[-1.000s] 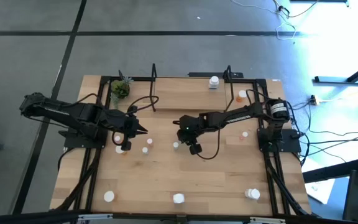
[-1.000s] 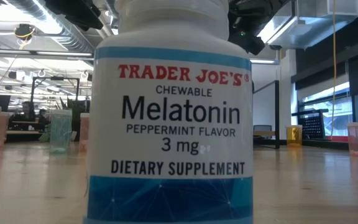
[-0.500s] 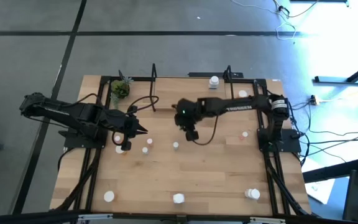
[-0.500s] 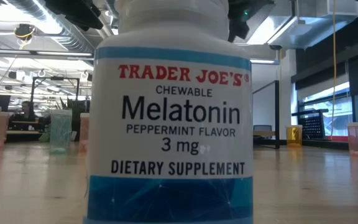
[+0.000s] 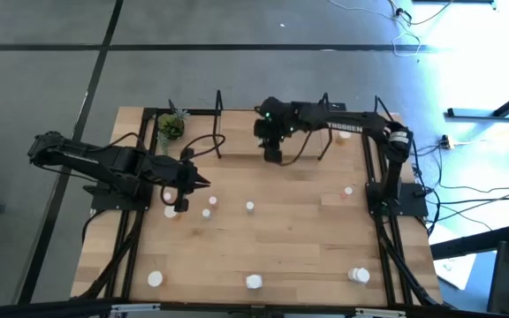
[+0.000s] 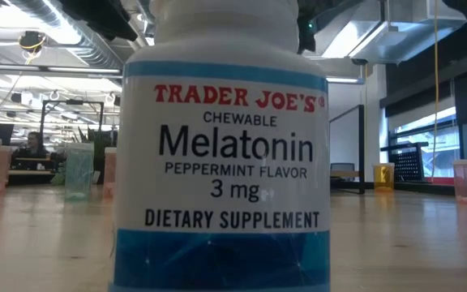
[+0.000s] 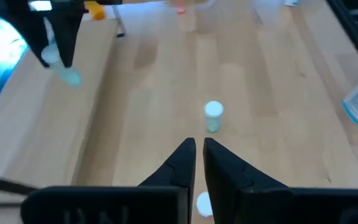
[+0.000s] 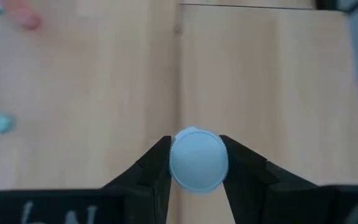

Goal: Pick and place medicine bottles onto shelf by color
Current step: Put the top green pill bottle on the shelf, then put the middle pink pill bottle on the shelf

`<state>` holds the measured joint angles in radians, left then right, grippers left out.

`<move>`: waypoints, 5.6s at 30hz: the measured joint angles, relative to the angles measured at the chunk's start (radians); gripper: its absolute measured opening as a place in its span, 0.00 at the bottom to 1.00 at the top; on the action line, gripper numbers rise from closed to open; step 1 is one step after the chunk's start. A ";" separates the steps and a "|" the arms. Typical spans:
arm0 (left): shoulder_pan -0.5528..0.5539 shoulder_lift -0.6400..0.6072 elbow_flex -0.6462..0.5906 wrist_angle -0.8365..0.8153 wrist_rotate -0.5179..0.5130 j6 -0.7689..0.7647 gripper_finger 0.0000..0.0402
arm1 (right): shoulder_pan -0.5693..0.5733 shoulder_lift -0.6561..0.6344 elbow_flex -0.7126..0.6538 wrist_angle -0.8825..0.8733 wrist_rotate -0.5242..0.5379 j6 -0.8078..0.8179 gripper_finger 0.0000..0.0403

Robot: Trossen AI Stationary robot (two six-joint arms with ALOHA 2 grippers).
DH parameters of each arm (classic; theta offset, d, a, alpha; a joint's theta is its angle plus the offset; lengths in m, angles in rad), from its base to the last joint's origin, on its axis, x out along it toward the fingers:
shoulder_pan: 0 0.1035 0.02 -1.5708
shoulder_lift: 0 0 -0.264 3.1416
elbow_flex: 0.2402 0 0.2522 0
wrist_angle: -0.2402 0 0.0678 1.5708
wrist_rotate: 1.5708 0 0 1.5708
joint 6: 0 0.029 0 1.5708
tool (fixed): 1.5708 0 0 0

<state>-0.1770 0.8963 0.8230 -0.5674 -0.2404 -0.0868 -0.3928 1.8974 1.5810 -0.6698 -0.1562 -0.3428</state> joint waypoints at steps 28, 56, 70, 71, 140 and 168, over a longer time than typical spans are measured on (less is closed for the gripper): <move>0.029 0.000 0.000 0.000 -0.031 -0.034 0.07 | -0.209 -0.016 -0.135 0.168 0.224 0.313 0.30; 0.029 0.000 0.000 -0.001 -0.031 -0.034 0.07 | -0.206 -0.016 -0.135 0.088 0.313 0.416 0.30; 0.028 0.000 0.000 -0.001 -0.031 -0.034 0.07 | -0.198 0.022 -0.135 0.128 0.275 0.339 0.30; 0.028 0.000 0.000 -0.001 -0.031 -0.034 0.07 | -0.198 0.025 -0.135 0.133 0.283 0.339 0.30; 0.028 0.000 0.000 -0.001 -0.031 -0.035 0.07 | -0.200 0.011 -0.134 0.135 0.355 0.384 0.47; 0.026 0.000 0.000 -0.004 0.254 -0.065 0.07 | 0.270 -0.218 -0.025 0.052 0.372 0.149 0.47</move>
<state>-0.1513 0.8967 0.8227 -0.5716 0.0136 -0.1514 -0.1228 1.6799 1.5562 -0.6183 0.2161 -0.1933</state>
